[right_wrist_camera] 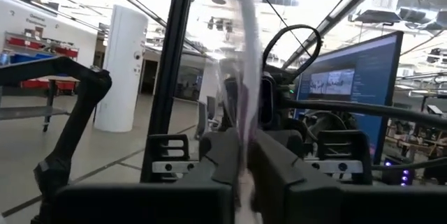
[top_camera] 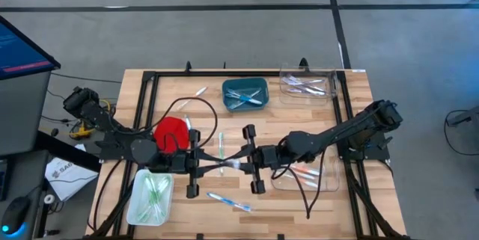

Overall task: Pick & Place Toothbrushes
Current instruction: Put the purple toothbrush into the top transparent bin

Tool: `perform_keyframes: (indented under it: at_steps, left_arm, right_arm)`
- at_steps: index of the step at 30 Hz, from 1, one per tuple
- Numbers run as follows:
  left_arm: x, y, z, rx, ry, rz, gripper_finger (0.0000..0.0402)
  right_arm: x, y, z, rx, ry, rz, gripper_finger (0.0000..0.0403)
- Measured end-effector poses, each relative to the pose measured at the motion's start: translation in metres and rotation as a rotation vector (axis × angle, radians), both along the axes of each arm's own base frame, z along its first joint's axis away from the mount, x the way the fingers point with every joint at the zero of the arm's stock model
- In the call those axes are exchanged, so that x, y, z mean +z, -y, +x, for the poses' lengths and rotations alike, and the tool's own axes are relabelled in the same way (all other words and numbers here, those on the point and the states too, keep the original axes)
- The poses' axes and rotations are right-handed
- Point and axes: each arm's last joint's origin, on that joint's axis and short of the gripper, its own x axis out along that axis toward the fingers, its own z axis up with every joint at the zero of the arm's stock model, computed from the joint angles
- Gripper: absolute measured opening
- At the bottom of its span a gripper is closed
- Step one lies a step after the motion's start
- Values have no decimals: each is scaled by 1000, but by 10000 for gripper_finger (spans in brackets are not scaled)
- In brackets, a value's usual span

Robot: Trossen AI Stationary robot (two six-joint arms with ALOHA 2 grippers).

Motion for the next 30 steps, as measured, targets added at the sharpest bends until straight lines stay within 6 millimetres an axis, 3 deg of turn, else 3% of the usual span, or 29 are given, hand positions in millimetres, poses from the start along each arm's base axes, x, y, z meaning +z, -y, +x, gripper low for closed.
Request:
perform_keyframes:
  at_steps: [2,10,17,24,30]
  left_arm:
    - [0,0,0,-1,1,-2,41]
    - [-3,8,-5,13,-30,8,89]
    - [-19,28,-28,260,-195,101,108]
    - [-50,44,-55,274,-262,196,116]
    - [-68,37,-66,259,-275,170,113]
  right_arm:
    - [0,0,0,-5,-1,-1,13]
    - [-4,-1,1,-74,-60,33,7]
    - [-6,3,-4,-206,-153,11,5]
    - [-3,37,-22,-527,-413,-36,3]
    - [9,82,-51,-634,-585,50,3]
